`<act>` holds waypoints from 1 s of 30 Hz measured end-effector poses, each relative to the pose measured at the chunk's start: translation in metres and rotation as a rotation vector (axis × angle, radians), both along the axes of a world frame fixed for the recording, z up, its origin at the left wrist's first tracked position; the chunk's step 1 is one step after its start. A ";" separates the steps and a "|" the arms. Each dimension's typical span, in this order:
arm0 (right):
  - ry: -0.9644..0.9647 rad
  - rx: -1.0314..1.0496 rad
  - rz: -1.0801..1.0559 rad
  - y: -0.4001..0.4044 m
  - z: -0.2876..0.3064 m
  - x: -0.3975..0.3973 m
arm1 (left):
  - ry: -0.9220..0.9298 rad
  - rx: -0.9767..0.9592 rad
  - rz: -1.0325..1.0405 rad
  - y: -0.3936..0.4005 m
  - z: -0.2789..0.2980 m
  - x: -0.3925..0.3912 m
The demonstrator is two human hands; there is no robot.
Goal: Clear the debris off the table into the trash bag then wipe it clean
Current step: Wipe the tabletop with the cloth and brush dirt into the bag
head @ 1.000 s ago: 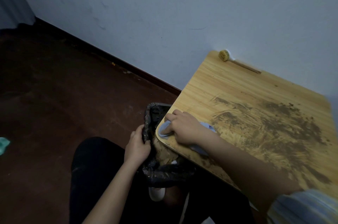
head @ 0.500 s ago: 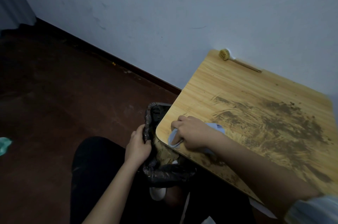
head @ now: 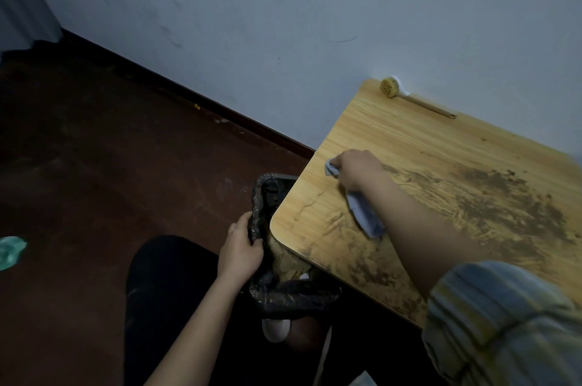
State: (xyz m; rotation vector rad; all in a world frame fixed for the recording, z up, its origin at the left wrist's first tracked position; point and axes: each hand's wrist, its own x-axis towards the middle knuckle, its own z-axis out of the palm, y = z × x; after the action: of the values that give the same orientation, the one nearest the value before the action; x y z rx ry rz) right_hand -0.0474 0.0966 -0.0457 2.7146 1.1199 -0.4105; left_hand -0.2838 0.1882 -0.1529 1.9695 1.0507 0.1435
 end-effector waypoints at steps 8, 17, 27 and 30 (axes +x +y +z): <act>-0.003 -0.028 0.277 -0.011 -0.018 -0.044 | 0.012 -0.003 0.010 0.004 -0.003 0.003; 0.157 0.037 0.467 -0.026 -0.017 -0.064 | 0.000 -0.017 0.007 -0.001 -0.003 0.003; -0.012 -0.012 0.225 -0.003 -0.015 -0.058 | 0.014 -0.006 0.008 -0.001 0.001 -0.001; -0.011 -0.020 0.376 -0.012 -0.017 -0.067 | 0.014 -0.007 0.007 0.000 0.001 -0.001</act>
State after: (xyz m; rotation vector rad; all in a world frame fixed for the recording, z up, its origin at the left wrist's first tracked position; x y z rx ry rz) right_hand -0.1149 0.0849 -0.0632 2.4073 1.5690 -0.3435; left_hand -0.2848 0.1879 -0.1517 1.9635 1.0660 0.1295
